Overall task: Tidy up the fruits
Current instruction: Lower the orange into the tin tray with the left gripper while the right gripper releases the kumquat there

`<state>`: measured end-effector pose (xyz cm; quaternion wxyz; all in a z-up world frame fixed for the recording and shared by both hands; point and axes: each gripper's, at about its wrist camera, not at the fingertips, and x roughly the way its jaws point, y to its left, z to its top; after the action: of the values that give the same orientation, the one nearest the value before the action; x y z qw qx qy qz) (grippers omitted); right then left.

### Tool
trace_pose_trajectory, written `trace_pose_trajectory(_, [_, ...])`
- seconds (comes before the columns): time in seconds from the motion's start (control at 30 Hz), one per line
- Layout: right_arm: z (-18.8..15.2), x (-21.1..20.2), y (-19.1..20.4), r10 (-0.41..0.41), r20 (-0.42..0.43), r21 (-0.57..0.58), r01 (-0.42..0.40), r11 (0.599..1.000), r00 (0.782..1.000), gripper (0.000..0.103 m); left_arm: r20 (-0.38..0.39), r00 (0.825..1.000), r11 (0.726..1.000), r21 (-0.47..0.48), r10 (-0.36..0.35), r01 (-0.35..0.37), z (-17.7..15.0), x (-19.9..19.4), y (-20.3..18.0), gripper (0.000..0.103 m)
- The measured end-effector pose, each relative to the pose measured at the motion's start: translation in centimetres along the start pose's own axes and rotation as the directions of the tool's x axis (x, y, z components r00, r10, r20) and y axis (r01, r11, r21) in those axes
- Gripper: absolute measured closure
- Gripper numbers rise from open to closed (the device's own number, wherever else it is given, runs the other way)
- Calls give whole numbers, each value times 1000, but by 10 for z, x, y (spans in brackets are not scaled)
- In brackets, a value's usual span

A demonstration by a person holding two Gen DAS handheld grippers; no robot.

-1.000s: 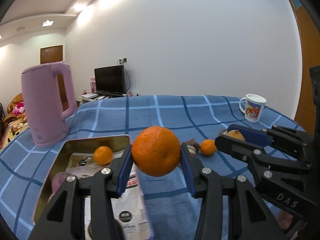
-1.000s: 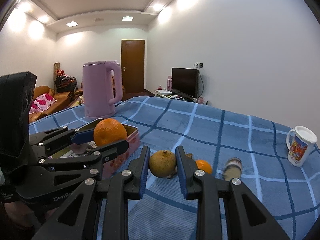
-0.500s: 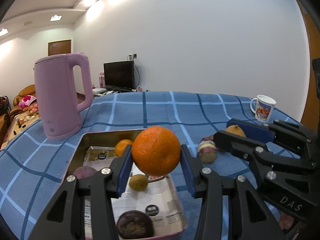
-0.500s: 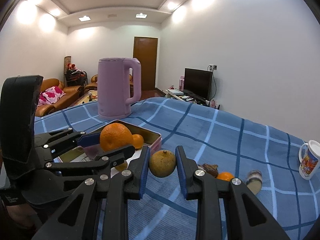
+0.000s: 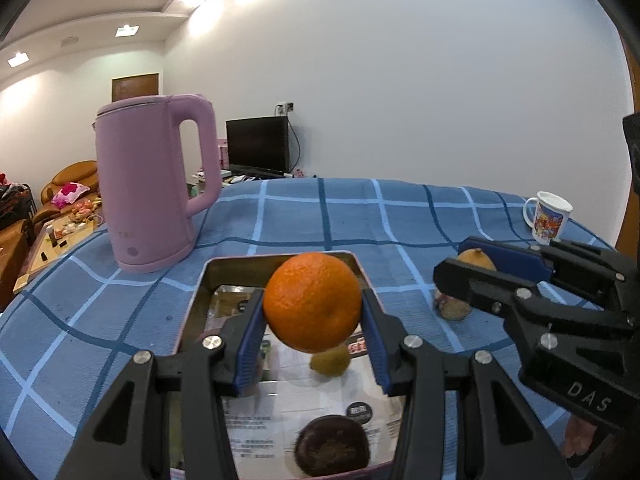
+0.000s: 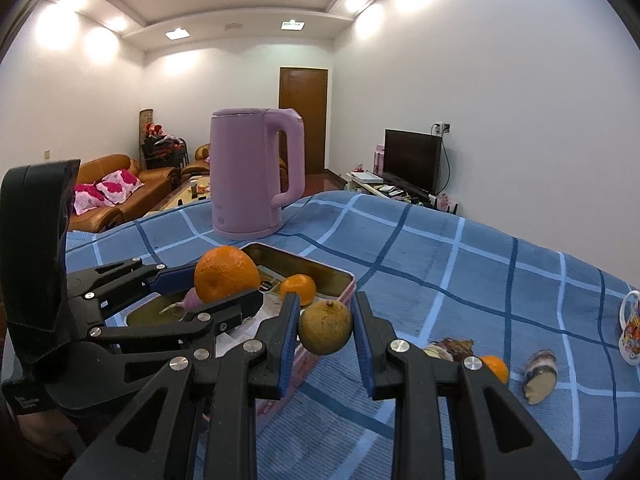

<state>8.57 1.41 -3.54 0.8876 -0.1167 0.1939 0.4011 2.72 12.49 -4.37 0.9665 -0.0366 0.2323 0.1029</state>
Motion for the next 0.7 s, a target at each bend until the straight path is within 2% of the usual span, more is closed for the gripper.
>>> trace_pose_trajectory(0.7, [13,24,19,38,-26,-29,-38,999,999,75,-18,998,998,-1,56,-56,-2,0,24,55])
